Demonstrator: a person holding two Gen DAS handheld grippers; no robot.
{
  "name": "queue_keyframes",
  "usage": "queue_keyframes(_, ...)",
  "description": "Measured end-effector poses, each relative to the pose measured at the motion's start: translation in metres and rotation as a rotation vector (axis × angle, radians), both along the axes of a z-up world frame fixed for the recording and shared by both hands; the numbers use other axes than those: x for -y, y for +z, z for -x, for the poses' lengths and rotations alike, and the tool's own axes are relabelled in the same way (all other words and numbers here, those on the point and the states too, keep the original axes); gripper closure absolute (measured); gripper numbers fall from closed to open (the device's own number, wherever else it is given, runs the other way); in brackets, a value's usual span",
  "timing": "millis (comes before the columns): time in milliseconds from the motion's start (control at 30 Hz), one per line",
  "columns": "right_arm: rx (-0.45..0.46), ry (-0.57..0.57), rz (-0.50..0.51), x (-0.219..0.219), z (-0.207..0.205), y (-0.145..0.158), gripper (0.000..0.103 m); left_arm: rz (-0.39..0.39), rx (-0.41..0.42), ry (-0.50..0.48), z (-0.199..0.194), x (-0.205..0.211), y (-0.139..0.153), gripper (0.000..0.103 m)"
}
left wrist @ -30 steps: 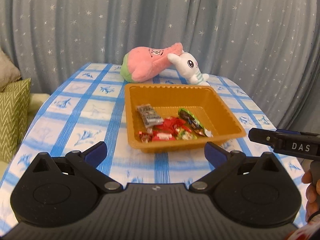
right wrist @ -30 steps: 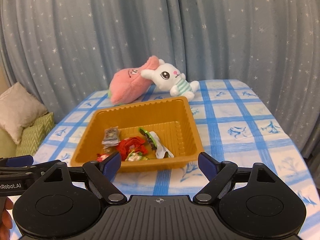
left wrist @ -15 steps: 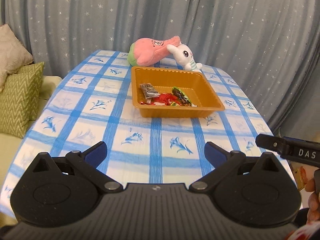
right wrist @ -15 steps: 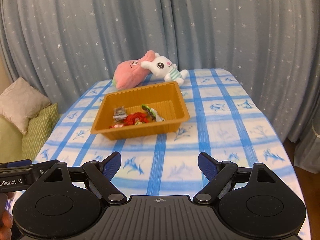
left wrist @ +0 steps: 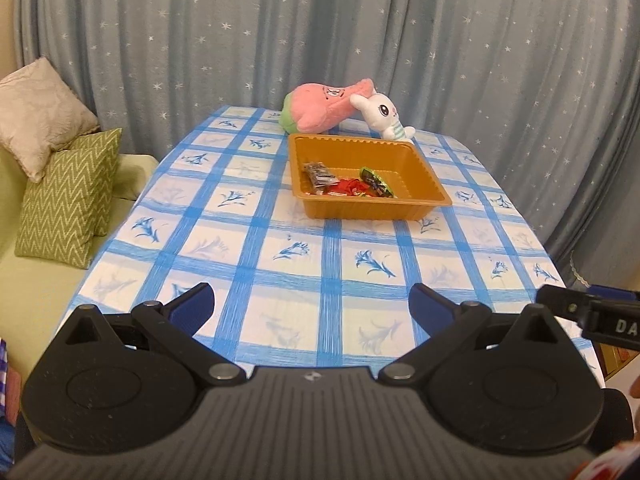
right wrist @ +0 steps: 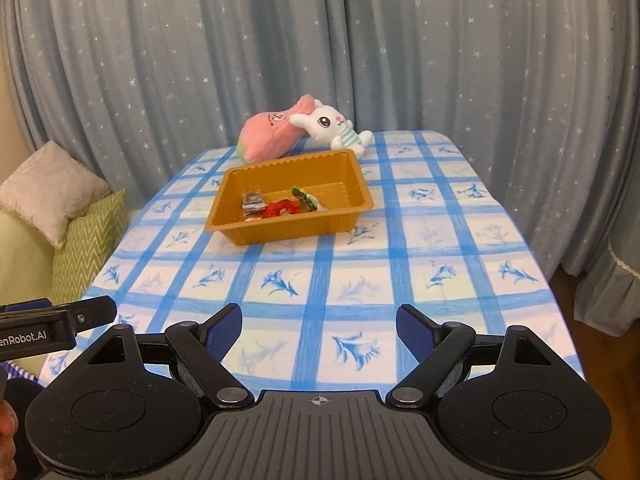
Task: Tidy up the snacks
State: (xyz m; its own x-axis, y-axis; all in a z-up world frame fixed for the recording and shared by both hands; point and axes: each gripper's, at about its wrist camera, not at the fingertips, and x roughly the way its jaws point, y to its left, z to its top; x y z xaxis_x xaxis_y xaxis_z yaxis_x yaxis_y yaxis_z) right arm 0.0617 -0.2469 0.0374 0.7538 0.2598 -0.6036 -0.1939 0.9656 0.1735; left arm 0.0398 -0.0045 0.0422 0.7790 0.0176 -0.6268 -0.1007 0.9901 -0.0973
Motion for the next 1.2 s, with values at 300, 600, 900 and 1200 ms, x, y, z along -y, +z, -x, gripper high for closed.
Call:
queue_keyframes(300,-0.001,0.006,0.051,0.005,0.03,0.01,0.019,-0.012,0.012,-0.018,0.021,0.011,0.01,0.0)
queue_keyframes(600,0.021,0.001,0.045,0.009,0.041,0.019,0.019,-0.015,0.027,-0.039,0.028,0.02,0.02,0.0)
queue_keyframes(900,0.027,0.001,0.046,0.011,0.042,0.023,0.019,-0.013,0.034,-0.046,0.029,0.022,0.024,0.0)
queue_keyframes(1200,0.026,0.002,0.046,0.01,0.043,0.024,0.019,-0.011,0.032,-0.049,0.028,0.023,0.023,0.0)
